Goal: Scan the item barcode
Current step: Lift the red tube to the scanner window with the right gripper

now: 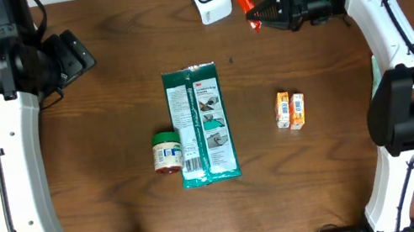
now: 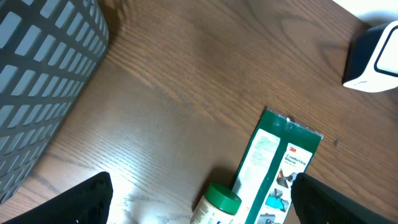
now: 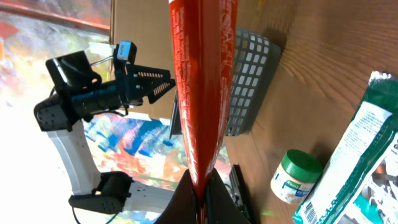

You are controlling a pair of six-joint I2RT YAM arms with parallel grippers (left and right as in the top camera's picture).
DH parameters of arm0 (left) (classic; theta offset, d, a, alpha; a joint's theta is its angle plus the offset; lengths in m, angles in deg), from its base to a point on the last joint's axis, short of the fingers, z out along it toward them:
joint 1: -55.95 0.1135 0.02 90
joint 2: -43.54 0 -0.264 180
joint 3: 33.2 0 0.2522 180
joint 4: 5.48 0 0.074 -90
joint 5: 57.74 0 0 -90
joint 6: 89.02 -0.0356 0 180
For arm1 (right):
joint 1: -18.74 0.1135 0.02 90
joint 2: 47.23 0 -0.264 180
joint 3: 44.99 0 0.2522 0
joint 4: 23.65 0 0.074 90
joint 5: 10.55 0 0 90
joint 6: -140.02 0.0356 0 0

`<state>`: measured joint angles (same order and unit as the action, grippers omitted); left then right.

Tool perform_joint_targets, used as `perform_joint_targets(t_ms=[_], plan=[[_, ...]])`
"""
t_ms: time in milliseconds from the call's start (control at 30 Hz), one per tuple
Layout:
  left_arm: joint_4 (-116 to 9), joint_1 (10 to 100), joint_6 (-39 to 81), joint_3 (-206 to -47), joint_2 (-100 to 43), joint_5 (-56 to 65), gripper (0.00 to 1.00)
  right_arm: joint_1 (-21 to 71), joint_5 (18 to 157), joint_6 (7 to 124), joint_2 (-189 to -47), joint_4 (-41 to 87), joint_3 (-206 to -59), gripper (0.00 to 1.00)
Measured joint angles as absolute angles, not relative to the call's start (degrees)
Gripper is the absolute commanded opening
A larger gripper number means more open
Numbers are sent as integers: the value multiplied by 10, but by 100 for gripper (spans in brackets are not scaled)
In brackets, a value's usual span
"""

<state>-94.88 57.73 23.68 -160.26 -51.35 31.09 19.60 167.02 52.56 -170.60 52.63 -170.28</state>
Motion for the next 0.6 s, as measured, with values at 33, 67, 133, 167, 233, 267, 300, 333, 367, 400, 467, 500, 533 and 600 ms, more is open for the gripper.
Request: perform_joint_targets(t_ms=[33, 67, 133, 167, 233, 267, 300, 333, 367, 400, 467, 500, 533, 600], plan=[[-949, 577, 237, -1603, -514, 311, 92, 196, 1670, 528, -1706, 526, -1702, 1], [-949, 577, 237, -1603, -514, 311, 92, 196, 1670, 530, -1706, 526, -1702, 1], [-949, 577, 237, -1603, -514, 311, 92, 196, 1672, 533, -1706, 526, -1702, 1], [-949, 577, 237, -1603, -514, 311, 92, 196, 1671, 535, -1706, 526, -1702, 1], [-949, 577, 237, -1603, -514, 311, 92, 195, 1671, 539, -1706, 526, -1702, 1], [-949, 577, 237, -1603, -514, 311, 92, 194, 1672, 539, -1706, 526, -1702, 1], [-949, 577, 237, -1603, -514, 311, 92, 193, 1672, 540, -1706, 526, -1702, 1], [-949, 577, 237, -1603, -514, 311, 92, 192, 1671, 540, -1706, 526, -1702, 1], [-949, 577, 237, -1603, -514, 311, 92, 192, 1671, 541, -1706, 526, -1702, 1], [-949, 577, 237, -1603, -514, 311, 92, 191, 1671, 542, -1706, 526, -1702, 1], [-949, 577, 237, -1603, -514, 311, 92, 191, 1672, 542, -1706, 526, -1702, 1], [-949, 577, 237, -1603, -514, 311, 92, 191, 1671, 542, -1706, 526, -1702, 1], [-949, 577, 237, -1603, -514, 311, 92, 191, 1671, 542, -1706, 526, -1702, 1], [-949, 577, 237, -1603, -514, 311, 92, 191, 1671, 542, -1706, 526, -1702, 1]])
